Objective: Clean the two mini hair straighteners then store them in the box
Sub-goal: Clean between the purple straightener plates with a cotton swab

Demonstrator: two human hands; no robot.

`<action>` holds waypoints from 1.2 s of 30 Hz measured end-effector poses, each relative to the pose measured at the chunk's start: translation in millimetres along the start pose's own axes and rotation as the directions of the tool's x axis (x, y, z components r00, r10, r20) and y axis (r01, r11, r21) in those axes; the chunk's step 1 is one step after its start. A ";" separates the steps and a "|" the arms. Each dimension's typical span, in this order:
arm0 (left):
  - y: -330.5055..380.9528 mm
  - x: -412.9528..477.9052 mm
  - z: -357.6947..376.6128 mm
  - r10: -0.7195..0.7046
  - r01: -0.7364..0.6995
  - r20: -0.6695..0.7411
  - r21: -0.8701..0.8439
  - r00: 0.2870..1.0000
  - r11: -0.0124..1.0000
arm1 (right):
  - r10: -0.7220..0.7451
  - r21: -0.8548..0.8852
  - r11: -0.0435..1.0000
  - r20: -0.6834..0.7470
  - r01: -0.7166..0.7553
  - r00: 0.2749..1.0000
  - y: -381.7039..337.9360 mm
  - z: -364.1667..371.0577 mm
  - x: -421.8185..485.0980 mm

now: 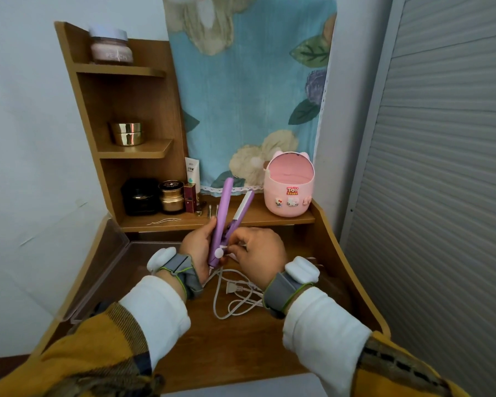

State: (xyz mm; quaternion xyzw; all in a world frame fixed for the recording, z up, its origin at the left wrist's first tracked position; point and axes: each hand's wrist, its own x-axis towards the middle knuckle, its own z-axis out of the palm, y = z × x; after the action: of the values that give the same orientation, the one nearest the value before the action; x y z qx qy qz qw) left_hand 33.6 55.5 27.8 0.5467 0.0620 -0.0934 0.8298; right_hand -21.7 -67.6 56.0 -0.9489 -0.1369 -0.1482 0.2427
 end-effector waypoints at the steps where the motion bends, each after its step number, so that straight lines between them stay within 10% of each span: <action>1: -0.9 -1.4 -0.8 0.005 -0.005 -0.008 0.011 1.000 1.000 | -0.007 -0.001 1.000 0.022 0.007 1.000 0.6 -1.2 1.4; 12: 0.8 -6.3 1.0 0.020 -0.012 -0.052 0.145 0.998 0.989 | 0.026 -0.034 0.999 0.034 -0.025 0.999 4.1 1.5 2.7; 20: 5.7 -15.4 -6.5 0.057 -0.056 0.001 0.271 0.998 0.961 | 0.345 0.332 0.915 -0.350 -0.229 0.871 26.9 -16.2 8.1; 25: 4.7 -23.6 5.1 0.255 -0.285 0.149 0.694 0.955 0.661 | 0.240 0.339 0.931 -0.294 -0.134 0.925 25.9 -8.4 4.2; 36: 3.0 -24.8 5.8 0.417 -0.266 0.101 0.893 0.903 0.362 | 0.412 0.106 0.909 -0.377 -0.403 0.830 44.0 -10.8 8.4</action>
State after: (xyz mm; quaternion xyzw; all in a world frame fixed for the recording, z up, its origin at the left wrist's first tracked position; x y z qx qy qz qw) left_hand 10.1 53.4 37.9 0.9048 -0.0523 0.1022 0.4100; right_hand -1.6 -108.6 49.5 -0.9043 0.1179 -0.2781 0.3016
